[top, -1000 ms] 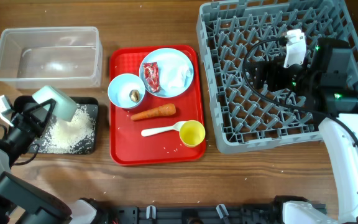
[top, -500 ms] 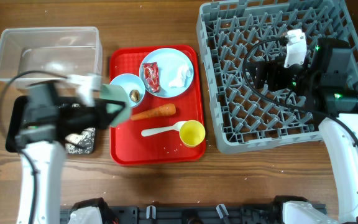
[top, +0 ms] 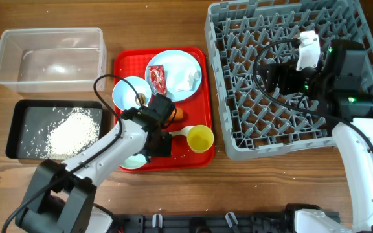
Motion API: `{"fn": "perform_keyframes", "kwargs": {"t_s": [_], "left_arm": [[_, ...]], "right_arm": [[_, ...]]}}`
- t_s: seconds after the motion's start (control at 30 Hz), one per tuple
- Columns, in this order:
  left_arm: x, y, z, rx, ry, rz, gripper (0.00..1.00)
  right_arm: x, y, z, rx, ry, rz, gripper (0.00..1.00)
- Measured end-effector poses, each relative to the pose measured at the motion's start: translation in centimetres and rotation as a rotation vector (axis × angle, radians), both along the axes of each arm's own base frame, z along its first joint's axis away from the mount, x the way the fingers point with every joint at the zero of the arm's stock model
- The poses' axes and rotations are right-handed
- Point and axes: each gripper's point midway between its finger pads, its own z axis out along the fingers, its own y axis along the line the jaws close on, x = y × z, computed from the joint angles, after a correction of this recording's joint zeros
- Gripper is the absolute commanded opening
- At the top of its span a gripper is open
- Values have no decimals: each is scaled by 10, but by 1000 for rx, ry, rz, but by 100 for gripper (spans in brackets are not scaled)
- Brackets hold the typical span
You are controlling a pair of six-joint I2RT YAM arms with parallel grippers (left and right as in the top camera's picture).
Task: Sort waste into correct bins and load items into the dishwasher rack
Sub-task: 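Return the empty blue bowl to the red tray, left gripper, then grasp the small blue bowl holding the scrap, left gripper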
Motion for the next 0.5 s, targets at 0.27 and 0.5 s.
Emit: {"fn": "perform_keyframes", "kwargs": {"t_s": [0.27, 0.5], "left_arm": [[117, -24, 96, -59, -402, -22, 76], [170, 16, 38, -40, -370, -2, 36]], "right_arm": [[4, -1, -10, -2, 24, -3, 95], [5, -1, -18, -1, 49, -3, 95]]}}
